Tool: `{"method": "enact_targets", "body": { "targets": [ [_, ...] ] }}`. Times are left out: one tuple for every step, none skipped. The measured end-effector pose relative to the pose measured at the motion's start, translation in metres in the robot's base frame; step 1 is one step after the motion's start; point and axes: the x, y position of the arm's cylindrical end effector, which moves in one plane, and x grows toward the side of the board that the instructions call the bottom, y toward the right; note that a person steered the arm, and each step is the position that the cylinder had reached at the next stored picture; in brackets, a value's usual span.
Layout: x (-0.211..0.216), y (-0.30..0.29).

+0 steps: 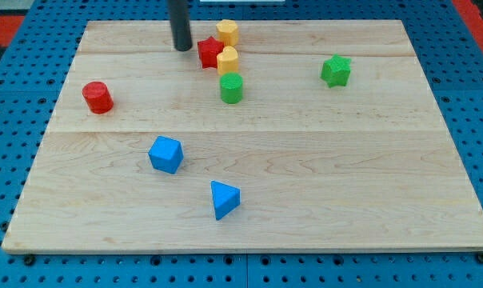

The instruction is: Push the green blocks to the bottom right of the yellow heart

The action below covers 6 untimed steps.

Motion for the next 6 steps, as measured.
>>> {"method": "enact_targets", "body": {
  "targets": [
    [0.038,0.015],
    [0.054,0.052],
    [0.028,0.062],
    [0.047,0.058],
    [0.080,0.077],
    [0.039,0.111]
  ]
}}
